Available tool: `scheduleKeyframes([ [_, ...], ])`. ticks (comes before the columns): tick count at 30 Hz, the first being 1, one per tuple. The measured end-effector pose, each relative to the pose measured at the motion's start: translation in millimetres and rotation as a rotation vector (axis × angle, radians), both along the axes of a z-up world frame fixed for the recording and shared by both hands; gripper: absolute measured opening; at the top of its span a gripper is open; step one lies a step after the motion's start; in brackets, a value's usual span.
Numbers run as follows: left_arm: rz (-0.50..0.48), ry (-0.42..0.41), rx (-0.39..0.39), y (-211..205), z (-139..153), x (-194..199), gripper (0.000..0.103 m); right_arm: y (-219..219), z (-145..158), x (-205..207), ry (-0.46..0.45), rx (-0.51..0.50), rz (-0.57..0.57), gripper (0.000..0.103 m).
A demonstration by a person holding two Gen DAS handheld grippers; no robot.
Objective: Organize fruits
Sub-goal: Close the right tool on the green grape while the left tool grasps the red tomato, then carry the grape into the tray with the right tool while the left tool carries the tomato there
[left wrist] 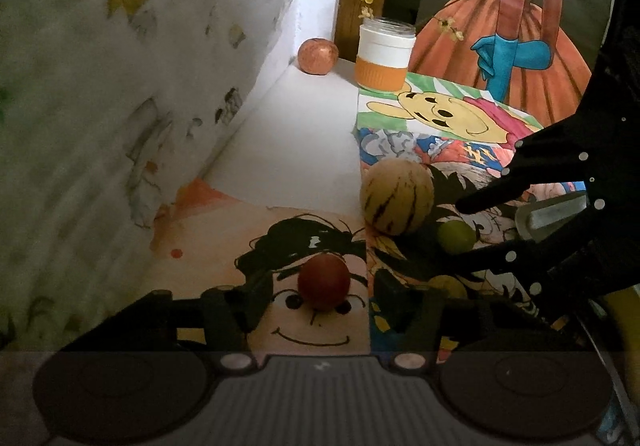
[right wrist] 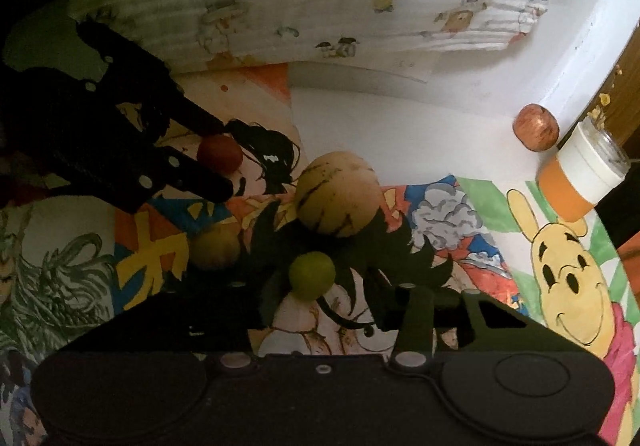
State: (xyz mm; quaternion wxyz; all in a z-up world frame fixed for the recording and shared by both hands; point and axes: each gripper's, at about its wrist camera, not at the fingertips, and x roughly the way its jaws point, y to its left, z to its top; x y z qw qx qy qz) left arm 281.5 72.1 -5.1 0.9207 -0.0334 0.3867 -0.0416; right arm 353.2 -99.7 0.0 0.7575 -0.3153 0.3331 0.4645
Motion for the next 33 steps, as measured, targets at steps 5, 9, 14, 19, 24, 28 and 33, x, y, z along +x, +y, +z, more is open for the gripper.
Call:
scheduleKeyframes([
  [5, 0.0, 0.003, -0.007, 1, 0, 2, 0.048, 0, 0, 9, 0.08, 0.037, -0.026, 0.037],
  [9, -0.001, 0.005, 0.0, 1, 0, 2, 0.041, -2, -1, 13, 0.122, 0.06, -0.049, 0.03],
  [14, -0.002, 0.011, 0.0, -1, 1, 2, 0.031, -2, -1, 14, 0.134, 0.066, -0.075, 0.027],
  [19, 0.009, 0.028, -0.041, -1, 3, 2, 0.03, -4, 2, 12, 0.142, 0.063, -0.1, 0.026],
  [24, 0.014, 0.024, -0.058, -4, 9, -4, 0.03, -11, 9, 1, 0.146, 0.079, -0.12, 0.026],
  [28, 0.005, 0.007, -0.075, -8, 18, -13, 0.03, -20, 19, -11, 0.138, 0.111, -0.145, 0.026],
  [33, -0.012, -0.012, -0.105, -16, 30, -27, 0.03, -35, 32, -31, 0.127, 0.146, -0.18, 0.026],
])
